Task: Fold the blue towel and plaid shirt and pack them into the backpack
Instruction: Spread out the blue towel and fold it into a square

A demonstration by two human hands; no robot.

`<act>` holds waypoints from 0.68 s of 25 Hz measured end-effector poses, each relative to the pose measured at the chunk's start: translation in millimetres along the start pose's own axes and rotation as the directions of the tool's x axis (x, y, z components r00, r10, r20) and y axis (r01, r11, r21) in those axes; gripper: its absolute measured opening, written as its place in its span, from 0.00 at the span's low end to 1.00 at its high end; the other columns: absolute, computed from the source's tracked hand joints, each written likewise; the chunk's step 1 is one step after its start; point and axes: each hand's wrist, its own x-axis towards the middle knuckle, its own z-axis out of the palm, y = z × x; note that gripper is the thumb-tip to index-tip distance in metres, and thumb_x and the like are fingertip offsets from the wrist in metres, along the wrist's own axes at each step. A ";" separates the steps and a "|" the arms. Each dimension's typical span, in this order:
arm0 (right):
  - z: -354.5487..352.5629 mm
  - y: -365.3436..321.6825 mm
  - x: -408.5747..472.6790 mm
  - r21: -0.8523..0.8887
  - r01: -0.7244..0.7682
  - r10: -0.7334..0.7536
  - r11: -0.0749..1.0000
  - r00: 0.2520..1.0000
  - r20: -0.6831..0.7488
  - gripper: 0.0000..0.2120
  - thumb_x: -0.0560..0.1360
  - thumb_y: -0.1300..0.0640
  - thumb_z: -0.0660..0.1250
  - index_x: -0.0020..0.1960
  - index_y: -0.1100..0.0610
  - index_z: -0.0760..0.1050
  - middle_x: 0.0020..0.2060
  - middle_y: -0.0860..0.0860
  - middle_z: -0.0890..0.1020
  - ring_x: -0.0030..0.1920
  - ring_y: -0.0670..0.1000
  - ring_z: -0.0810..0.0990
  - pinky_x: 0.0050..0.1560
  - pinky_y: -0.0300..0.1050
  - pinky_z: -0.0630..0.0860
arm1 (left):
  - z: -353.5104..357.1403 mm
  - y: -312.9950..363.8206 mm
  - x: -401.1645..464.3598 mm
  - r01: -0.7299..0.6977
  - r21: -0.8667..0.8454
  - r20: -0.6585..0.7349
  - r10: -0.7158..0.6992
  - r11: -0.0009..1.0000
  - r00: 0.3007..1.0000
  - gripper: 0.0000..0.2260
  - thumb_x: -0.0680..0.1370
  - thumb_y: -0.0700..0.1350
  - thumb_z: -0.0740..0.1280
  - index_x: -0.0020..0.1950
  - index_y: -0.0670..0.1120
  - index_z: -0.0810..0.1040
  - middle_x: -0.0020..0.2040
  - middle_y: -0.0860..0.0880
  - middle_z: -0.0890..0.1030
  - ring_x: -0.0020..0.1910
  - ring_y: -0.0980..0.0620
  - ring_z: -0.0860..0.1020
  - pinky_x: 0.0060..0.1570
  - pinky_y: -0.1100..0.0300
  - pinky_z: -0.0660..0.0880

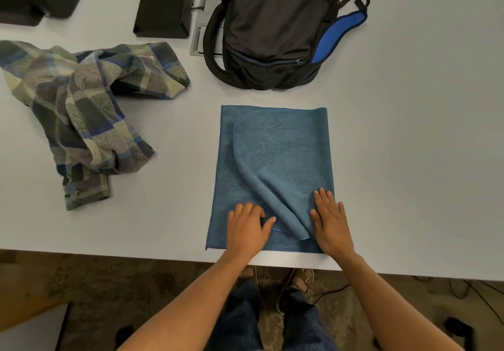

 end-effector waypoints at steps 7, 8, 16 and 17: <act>-3.1 0.7 0.2 0.060 0.002 -0.004 0.998 1.000 0.021 0.25 0.85 0.52 0.50 0.80 0.54 0.51 0.79 0.49 0.53 0.78 0.46 0.45 0.77 0.48 0.38 | -5.1 19.5 0.2 0.064 -0.082 0.061 -0.060 0.995 0.996 0.11 0.79 0.55 0.64 0.46 0.49 0.80 0.49 0.50 0.79 0.53 0.50 0.73 0.53 0.54 0.68; -4.0 0.9 0.5 0.057 0.000 -0.001 0.998 1.000 0.029 0.25 0.85 0.51 0.50 0.80 0.53 0.51 0.79 0.49 0.52 0.78 0.47 0.45 0.77 0.48 0.39 | -7.2 20.1 -1.2 0.083 -0.127 0.069 -0.075 0.988 0.995 0.10 0.79 0.54 0.65 0.44 0.49 0.79 0.47 0.51 0.79 0.52 0.50 0.73 0.53 0.54 0.69; -10.8 -0.2 -0.8 -0.018 -0.002 0.003 1.000 0.997 0.079 0.27 0.84 0.46 0.48 0.80 0.51 0.48 0.80 0.48 0.49 0.79 0.48 0.45 0.77 0.49 0.40 | -39.4 -40.3 -49.1 0.182 -0.385 -0.110 -0.241 0.905 0.964 0.12 0.73 0.42 0.70 0.32 0.50 0.70 0.34 0.55 0.73 0.38 0.57 0.71 0.37 0.62 0.69; -11.1 -0.7 -1.5 -0.037 0.001 0.002 0.999 0.997 0.083 0.27 0.84 0.46 0.48 0.80 0.51 0.47 0.80 0.48 0.49 0.79 0.48 0.44 0.77 0.50 0.40 | -42.2 -49.1 -54.1 0.185 -0.382 -0.117 -0.246 0.905 0.962 0.12 0.73 0.42 0.70 0.32 0.50 0.70 0.34 0.55 0.73 0.39 0.58 0.71 0.36 0.63 0.67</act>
